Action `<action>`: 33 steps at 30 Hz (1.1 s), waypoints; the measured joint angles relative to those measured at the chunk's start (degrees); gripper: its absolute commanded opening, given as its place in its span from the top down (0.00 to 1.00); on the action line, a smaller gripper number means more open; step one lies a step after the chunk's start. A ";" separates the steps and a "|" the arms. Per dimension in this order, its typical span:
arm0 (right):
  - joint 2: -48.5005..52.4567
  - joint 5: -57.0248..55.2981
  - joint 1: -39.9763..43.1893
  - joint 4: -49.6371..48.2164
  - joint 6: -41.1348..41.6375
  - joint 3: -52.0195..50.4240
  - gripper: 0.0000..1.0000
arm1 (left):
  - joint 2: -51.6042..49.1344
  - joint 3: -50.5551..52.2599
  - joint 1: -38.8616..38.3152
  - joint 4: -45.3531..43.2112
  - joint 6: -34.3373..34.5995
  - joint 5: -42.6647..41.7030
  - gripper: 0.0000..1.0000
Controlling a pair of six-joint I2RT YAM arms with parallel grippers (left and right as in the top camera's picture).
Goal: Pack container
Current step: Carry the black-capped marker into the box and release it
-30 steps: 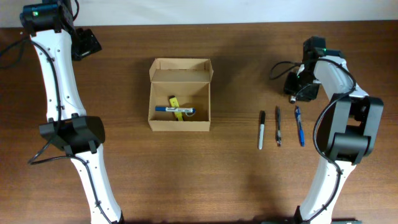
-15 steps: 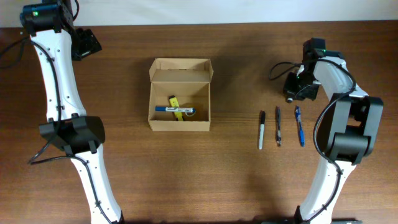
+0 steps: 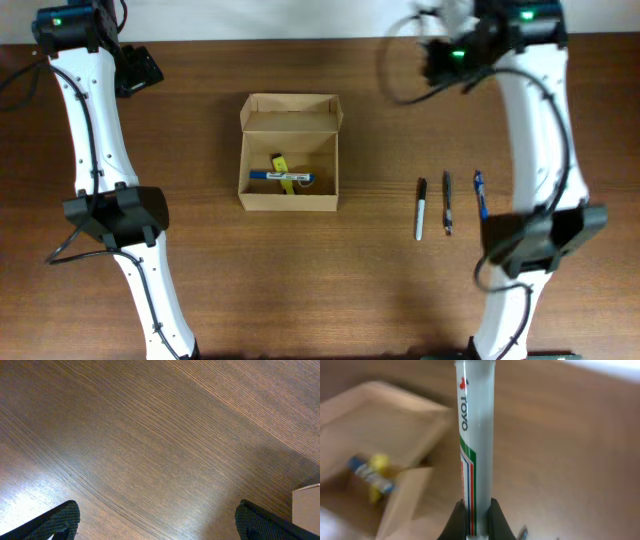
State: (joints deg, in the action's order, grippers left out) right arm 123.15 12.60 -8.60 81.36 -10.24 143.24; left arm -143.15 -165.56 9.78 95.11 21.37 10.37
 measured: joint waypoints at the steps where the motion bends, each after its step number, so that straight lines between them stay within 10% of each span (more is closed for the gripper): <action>1: -0.76 0.00 -2.51 0.70 -2.56 1.20 0.96 | 0.00 0.00 0.00 0.00 0.00 0.02 0.00; 12: -0.66 -0.81 -21.57 0.33 -30.27 -8.15 0.96 | 0.00 0.00 0.00 0.00 0.00 0.02 0.00; 28: 4.68 -2.38 -23.87 -15.61 -33.86 -30.58 0.96 | 0.00 0.00 0.00 0.02 0.00 0.02 0.00; 30: 5.55 -2.38 -23.93 -15.72 -33.38 -30.60 0.80 | 0.00 0.00 0.00 0.02 0.00 0.02 0.00; 31: 5.99 -2.40 -23.98 -15.76 -33.11 -30.64 0.45 | 0.00 0.00 0.00 0.02 0.00 0.02 0.00; 33: 6.88 -2.43 -24.09 -16.09 -32.00 -30.71 0.40 | 0.00 0.00 0.00 0.00 0.00 0.02 0.00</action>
State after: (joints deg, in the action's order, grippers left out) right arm 130.04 10.17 -32.69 65.28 -42.24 112.53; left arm -143.15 -165.56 9.78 95.11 21.37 10.39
